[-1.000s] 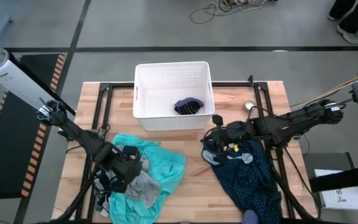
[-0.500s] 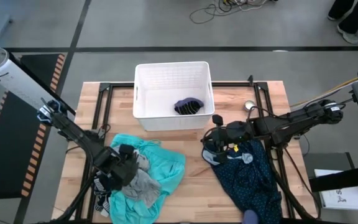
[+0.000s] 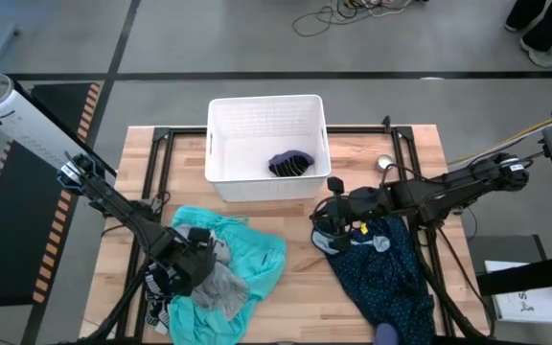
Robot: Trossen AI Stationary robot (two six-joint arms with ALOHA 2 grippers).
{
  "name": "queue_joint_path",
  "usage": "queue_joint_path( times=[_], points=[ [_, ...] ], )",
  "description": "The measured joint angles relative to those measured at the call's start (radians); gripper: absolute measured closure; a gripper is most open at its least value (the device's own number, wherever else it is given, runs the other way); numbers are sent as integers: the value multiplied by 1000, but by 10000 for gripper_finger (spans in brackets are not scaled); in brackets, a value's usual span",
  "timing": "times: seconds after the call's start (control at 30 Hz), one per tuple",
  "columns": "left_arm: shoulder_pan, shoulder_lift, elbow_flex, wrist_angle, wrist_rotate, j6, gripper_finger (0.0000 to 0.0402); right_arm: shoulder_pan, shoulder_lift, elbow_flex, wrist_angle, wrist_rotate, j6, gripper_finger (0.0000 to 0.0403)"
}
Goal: Sort clothes
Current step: Put the gray shirt into the white bin
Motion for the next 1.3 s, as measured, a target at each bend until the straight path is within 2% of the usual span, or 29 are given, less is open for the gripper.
queue_joint_path(
  times=[0.13,0.17,0.33,0.43,0.6,0.77,1.03,1.3],
  points=[
    [0,0,-39,47,63,-41,374,0,0,0,0,0,0,403],
    [0,0,-42,61,81,-55,385,0,0,0,0,0,0,403],
    [-1,-9,16,63,114,-90,395,0,0,0,0,0,-1,403],
    [-1,-25,106,13,69,-97,396,0,0,0,0,0,-1,403],
    [-1,-63,284,-96,-74,-95,399,0,0,0,0,0,-4,403],
    [-1,-101,428,-156,-271,-70,400,0,0,0,0,1,-4,403],
    [0,-131,569,-181,-536,-5,400,0,0,0,0,1,-9,403],
    [27,-134,700,-177,-813,171,401,0,0,0,1,1,-8,403]
  ],
)
